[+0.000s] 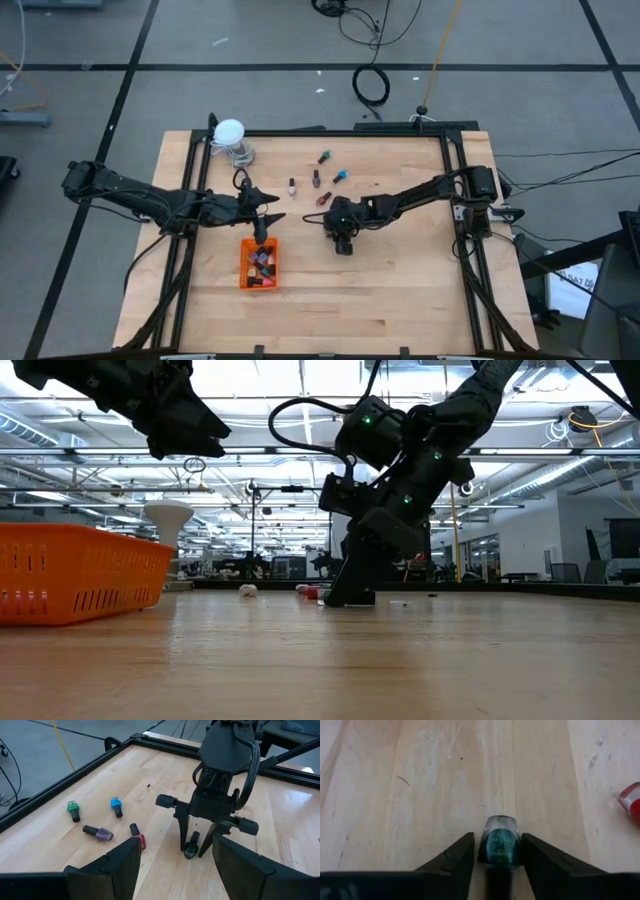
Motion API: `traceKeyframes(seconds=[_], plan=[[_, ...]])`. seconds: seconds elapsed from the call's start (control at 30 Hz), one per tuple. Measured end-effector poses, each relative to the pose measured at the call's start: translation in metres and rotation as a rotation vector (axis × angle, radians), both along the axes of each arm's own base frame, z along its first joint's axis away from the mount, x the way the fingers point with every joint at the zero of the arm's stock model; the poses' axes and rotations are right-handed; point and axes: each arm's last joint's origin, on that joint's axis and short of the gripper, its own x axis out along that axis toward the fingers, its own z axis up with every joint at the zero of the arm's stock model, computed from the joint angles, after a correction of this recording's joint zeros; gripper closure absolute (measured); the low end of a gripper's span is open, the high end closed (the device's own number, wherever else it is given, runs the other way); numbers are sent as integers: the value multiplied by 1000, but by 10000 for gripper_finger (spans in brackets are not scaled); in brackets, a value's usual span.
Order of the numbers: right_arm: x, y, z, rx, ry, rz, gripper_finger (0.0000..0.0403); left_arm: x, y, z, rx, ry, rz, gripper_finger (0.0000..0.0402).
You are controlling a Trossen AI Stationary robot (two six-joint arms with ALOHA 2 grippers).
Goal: Pick & Place Nail Polish
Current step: Put the dark green nail color bottle into the orange bin
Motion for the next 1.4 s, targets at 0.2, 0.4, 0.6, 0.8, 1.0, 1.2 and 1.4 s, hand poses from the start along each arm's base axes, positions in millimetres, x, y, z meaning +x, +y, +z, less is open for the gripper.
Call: traceKeyframes(seconds=[0.2, 0.4, 0.6, 0.8, 1.0, 1.2, 1.4], plan=[[-1, 0, -1, 6, 10, -6, 295, 0, 0, 0, -11, -4, 12, 160], [0, 1, 10, 17, -34, -17, 295, 3, 0, -4, -17, 12, 16, 160], [-2, 13, 46, 9, -170, 43, 295, 17, -3, -14, -43, 6, 26, 160], [-4, 32, 74, -201, -296, 102, 295, 43, -8, -29, -103, -71, 5, 160], [-5, 47, 84, -505, -322, 64, 295, 66, -13, -43, -269, -200, -33, 160], [-4, 55, 91, -651, -368, 23, 295, 77, -9, -58, -413, -238, 27, 160], [0, 61, 100, -690, -457, 35, 295, 82, -2, -72, -485, -216, 91, 160]])
